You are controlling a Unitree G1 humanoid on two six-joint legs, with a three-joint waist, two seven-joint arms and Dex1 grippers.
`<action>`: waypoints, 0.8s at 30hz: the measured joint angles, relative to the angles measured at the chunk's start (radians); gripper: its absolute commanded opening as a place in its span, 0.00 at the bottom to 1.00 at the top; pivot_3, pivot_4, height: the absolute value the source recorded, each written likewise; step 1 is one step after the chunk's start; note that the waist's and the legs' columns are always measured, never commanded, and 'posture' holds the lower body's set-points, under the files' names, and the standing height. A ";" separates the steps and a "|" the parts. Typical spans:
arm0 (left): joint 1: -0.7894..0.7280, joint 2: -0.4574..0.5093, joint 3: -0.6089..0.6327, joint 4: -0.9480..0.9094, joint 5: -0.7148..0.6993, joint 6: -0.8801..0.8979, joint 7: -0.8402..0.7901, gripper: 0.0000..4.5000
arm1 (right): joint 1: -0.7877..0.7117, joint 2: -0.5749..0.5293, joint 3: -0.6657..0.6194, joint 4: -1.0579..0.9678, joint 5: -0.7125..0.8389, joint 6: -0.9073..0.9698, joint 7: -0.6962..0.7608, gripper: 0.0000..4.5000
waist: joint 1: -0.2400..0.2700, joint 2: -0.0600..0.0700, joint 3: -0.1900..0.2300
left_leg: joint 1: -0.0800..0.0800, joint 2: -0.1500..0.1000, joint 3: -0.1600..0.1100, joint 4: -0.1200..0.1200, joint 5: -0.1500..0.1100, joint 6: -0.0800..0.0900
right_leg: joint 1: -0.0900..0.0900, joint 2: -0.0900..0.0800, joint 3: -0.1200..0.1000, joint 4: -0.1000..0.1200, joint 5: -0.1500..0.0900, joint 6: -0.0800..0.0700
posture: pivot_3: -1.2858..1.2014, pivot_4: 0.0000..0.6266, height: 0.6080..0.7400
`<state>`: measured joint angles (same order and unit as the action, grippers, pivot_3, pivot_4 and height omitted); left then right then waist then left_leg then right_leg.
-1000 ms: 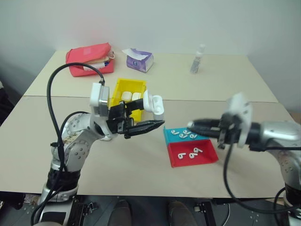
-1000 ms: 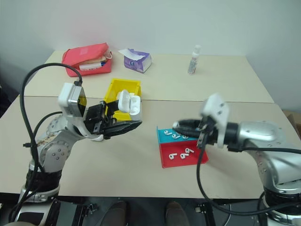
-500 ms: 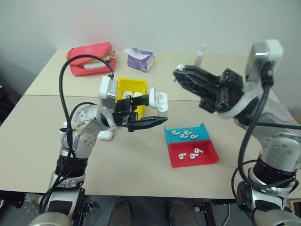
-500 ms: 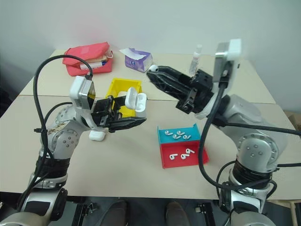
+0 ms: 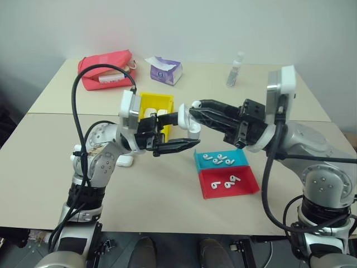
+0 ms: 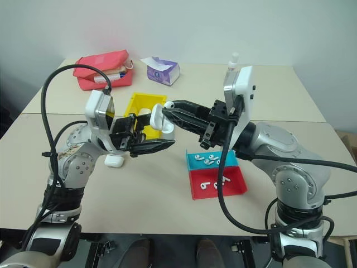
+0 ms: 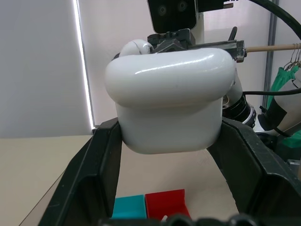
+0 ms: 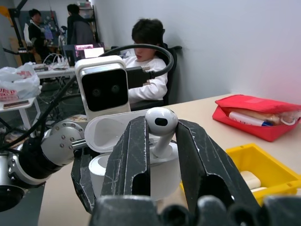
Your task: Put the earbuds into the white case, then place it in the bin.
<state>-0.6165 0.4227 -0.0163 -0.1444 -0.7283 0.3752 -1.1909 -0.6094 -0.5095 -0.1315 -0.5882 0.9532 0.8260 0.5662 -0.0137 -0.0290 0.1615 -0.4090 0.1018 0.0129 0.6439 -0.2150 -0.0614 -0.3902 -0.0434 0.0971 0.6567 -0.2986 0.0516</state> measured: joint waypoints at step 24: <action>-0.017 0.001 0.001 -0.064 0.000 0.025 0.047 0.61 | 0.018 -0.080 0.068 -0.004 -0.018 -0.058 0.083 0.99 | 0.000 0.000 0.000 | 0.000 0.000 0.000 0.000 0.000 0.000 | 0.000 0.000 0.000 -0.001 0.000 0.000 | 0.52 0.24 1.00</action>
<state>-0.6330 0.4239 -0.0153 -0.2085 -0.7286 0.4007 -1.1442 -0.5910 -0.5896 -0.0638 -0.5918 0.9353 0.7679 0.6493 -0.0135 -0.0290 0.1615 -0.4092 0.1018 0.0126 0.6438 -0.2151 -0.0614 -0.3901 -0.0434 0.0969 0.6562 -0.2986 0.0516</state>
